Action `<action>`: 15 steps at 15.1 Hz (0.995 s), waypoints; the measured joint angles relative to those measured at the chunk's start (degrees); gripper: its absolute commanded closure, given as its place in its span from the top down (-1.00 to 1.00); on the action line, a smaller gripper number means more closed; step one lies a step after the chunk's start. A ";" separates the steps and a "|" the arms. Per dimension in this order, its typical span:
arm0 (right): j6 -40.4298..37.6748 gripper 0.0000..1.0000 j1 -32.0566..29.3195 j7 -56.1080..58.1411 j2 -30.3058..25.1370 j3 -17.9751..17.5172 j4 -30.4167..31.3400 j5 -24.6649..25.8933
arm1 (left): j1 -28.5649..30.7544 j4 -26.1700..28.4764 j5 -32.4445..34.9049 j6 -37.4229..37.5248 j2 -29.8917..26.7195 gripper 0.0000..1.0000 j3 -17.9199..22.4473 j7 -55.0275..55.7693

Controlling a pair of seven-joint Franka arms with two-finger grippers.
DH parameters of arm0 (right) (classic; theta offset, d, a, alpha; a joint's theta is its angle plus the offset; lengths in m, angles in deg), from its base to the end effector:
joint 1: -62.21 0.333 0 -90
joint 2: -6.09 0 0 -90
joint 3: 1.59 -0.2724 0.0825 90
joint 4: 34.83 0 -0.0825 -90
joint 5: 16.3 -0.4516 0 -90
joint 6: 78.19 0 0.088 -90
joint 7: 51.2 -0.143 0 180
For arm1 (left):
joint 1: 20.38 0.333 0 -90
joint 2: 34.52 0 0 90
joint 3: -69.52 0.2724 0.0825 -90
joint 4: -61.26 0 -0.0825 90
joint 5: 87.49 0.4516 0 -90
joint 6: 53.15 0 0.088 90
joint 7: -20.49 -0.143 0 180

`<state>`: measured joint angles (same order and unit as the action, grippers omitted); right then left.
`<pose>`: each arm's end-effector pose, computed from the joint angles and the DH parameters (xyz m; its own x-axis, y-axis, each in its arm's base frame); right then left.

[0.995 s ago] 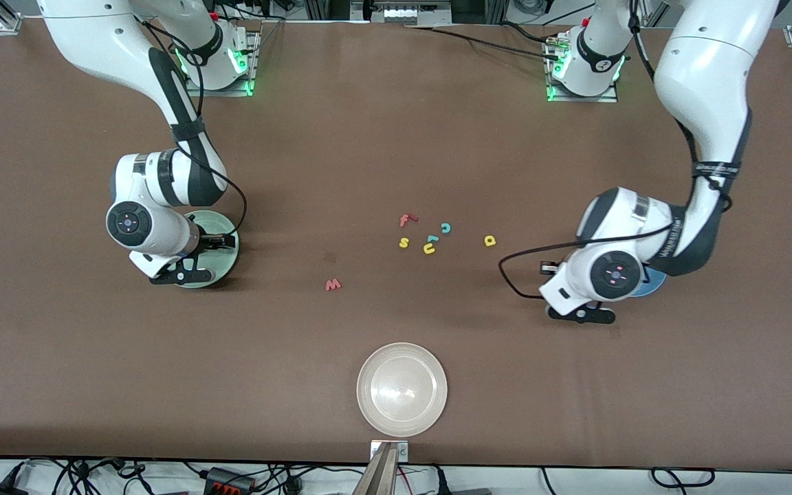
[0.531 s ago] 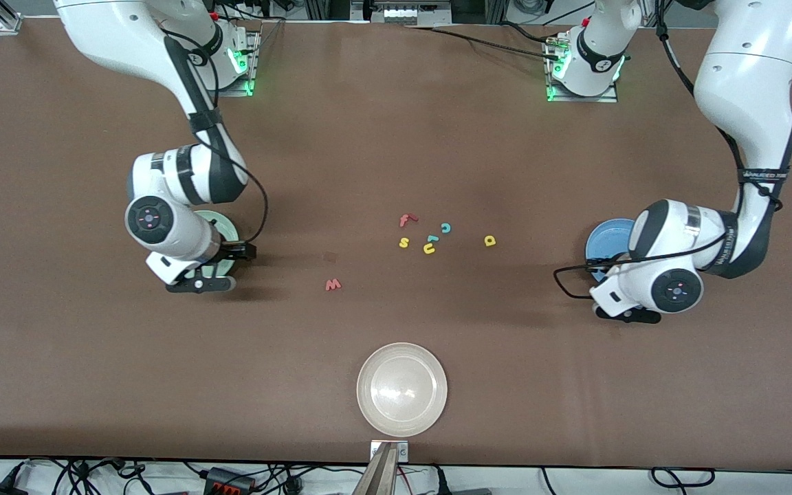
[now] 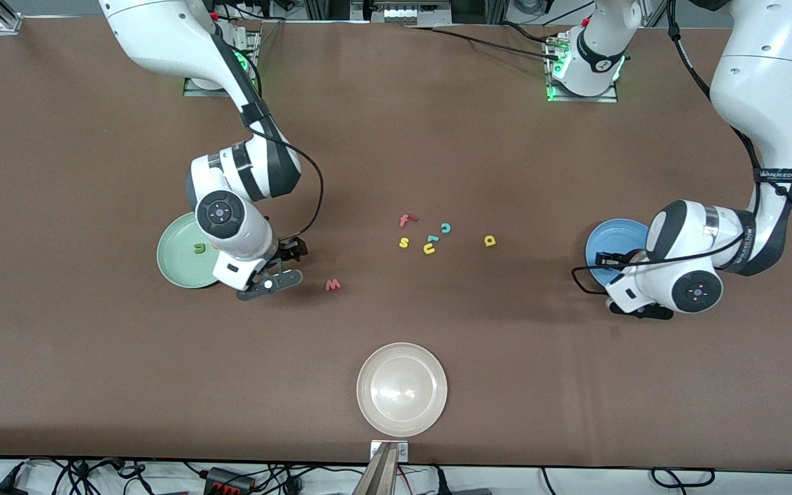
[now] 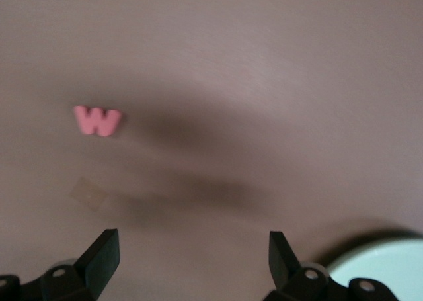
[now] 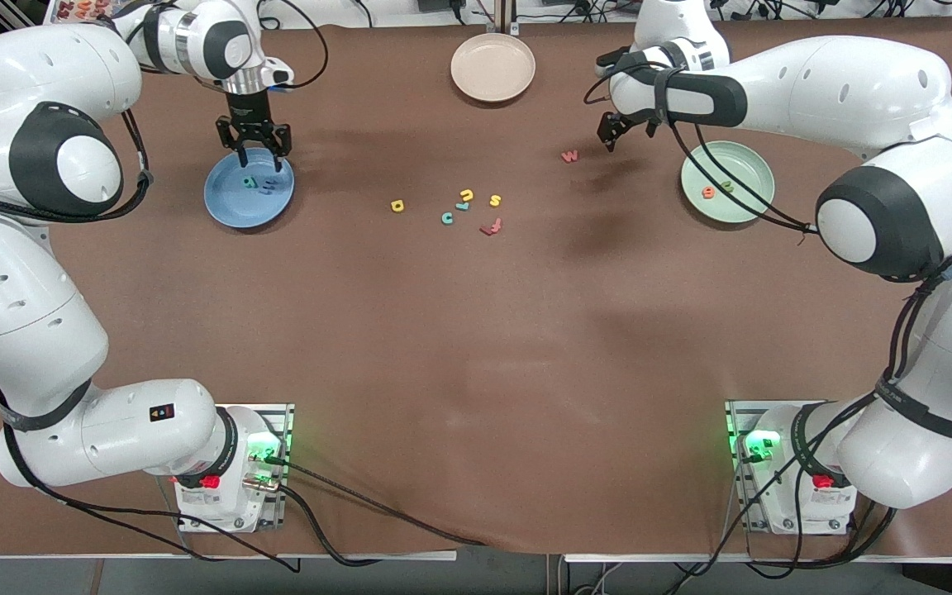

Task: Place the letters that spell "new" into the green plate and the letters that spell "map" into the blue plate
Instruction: 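Move the right gripper to the pink letter while the left gripper reaches yellow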

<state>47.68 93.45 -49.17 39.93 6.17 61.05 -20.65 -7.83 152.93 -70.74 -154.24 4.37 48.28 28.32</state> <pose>0.6390 0.2846 0.1429 0.9119 0.4059 -0.0612 0.4074 -0.9131 0.0144 0.6464 -0.0622 0.1179 0.8937 -0.0920 -0.4392 -0.1323 -0.9893 -0.0619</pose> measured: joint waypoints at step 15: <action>-0.12 1.00 0.96 52.32 4.60 -2.56 -4.29 0.03 | -6.44 15.73 -3.60 -26.14 0.50 0.65 -14.60 34.34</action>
<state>47.56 94.41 3.15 44.53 3.61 56.75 -20.63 -14.28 168.66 -74.33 -180.38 4.87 33.68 62.67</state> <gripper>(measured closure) 0.000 0.031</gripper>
